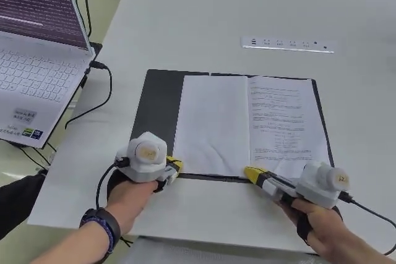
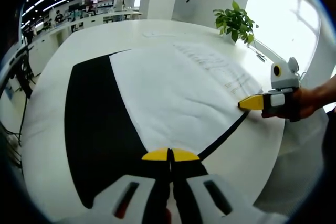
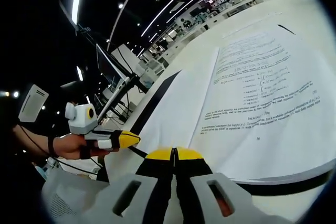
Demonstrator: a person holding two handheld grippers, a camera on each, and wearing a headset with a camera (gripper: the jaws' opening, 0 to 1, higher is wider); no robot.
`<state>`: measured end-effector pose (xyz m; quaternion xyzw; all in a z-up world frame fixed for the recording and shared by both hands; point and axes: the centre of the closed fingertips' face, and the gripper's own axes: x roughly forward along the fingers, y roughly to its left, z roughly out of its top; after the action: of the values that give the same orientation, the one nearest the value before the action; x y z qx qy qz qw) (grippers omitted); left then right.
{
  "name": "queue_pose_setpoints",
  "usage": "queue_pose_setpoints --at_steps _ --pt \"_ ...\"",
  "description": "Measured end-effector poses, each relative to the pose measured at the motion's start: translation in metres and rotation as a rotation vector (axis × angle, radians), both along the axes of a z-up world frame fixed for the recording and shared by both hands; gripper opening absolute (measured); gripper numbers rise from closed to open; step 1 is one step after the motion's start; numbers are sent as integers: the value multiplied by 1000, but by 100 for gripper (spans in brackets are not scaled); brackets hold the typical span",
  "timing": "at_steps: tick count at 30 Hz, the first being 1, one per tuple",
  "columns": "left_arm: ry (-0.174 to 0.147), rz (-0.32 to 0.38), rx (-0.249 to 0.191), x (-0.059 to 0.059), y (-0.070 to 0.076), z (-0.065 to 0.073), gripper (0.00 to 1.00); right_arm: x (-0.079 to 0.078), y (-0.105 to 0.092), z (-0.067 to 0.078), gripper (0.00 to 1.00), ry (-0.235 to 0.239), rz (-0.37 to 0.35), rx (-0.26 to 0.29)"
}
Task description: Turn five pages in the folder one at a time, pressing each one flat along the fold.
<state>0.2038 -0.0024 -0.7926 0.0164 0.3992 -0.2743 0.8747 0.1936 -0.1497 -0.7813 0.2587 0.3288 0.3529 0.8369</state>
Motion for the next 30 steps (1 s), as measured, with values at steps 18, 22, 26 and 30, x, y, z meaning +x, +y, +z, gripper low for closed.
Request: queue_pose_setpoints --at_steps 18,22,26,30 --pt "30 -105 49 -6 -7 2 5 -7 -7 6 4 19 17 -54" --pt "57 -122 40 -12 -15 3 16 -6 -13 13 9 16 0 -37" --pt "42 -114 24 -11 -21 13 21 -2 -16 21 14 -3 -1 -40" --pt "23 -108 15 -8 -27 24 26 0 -18 30 21 -39 21 -67"
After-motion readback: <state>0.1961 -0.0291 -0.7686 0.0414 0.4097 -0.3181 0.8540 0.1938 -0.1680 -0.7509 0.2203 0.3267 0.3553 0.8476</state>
